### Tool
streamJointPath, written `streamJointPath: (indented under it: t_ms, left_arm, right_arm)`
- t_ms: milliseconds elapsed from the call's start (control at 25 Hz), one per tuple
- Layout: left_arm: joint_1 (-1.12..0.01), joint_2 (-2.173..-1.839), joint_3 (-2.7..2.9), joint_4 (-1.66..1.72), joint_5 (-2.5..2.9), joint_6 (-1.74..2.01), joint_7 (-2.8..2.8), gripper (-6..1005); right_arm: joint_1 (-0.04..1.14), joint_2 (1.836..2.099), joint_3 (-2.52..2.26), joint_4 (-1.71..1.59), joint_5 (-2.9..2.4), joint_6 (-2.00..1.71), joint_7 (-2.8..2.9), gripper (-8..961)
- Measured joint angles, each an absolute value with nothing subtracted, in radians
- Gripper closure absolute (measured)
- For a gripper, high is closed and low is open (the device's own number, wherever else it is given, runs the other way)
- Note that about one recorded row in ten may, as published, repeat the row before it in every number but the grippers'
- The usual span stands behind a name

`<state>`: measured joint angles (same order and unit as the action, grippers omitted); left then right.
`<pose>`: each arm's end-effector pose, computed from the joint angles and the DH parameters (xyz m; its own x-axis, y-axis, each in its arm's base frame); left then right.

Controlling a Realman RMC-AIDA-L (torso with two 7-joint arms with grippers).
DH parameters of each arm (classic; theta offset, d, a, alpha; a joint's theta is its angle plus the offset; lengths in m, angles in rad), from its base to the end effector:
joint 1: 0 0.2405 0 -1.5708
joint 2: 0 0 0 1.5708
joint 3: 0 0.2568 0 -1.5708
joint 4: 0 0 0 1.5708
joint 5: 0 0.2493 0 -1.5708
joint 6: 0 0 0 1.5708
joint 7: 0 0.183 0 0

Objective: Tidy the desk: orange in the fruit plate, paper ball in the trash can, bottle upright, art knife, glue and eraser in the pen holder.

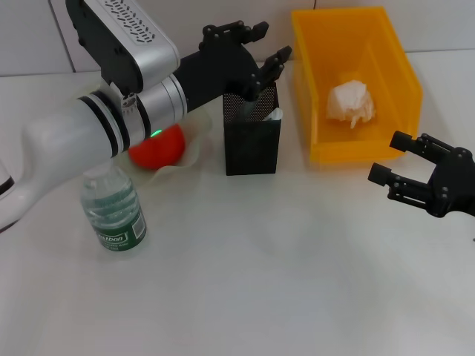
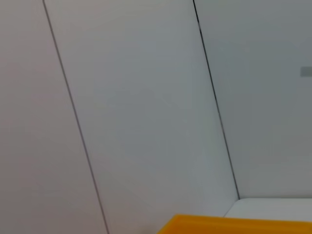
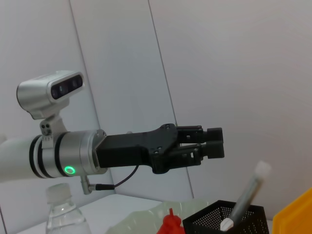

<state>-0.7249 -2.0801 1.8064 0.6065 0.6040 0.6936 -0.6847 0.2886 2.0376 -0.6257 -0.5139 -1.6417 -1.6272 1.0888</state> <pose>-0.1081 0.4666 -0.1320 0.8493 -0.1555 0.5045 0.1932 -0.7978 -0.5712 0.3348 0.3184 0.0100 0.6360 -0.1744 -0.7517 -0.5792 -0.7516 -0.3156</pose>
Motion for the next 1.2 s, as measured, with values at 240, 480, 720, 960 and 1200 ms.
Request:
streamJointPath:
  t_ms: [240, 480, 720, 960, 1200]
  left_arm:
    - [-0.65, -2.069, 1.83, 0.762, 0.643, 0.707, -0.822, 551]
    - [-0.482, -2.02, 1.724, 1.059, 0.984, 0.959, -1.226, 308]
    - [-0.392, -2.032, 1.396, 0.993, 1.196, 1.461, -1.381, 185]
    - [-0.369, -2.018, 1.336, 0.835, 1.367, 1.608, -1.356, 186]
    - [-0.298, -2.061, 1.333, 0.818, 1.566, 1.618, -1.268, 188]
  right_arm:
    - [0.287, 2.036, -0.618, -0.514, -1.641, -1.632, 1.096, 134]
    - [0.29, 2.03, -0.599, -0.521, -1.635, -1.635, 1.146, 134]
    - [0.305, 2.011, -0.597, -0.526, -1.643, -1.734, 1.151, 130]
    - [0.323, 1.999, -0.605, -0.528, -1.727, -1.803, 1.151, 130]
    - [0.386, 1.99, -0.65, -0.531, -1.891, -1.89, 1.159, 129]
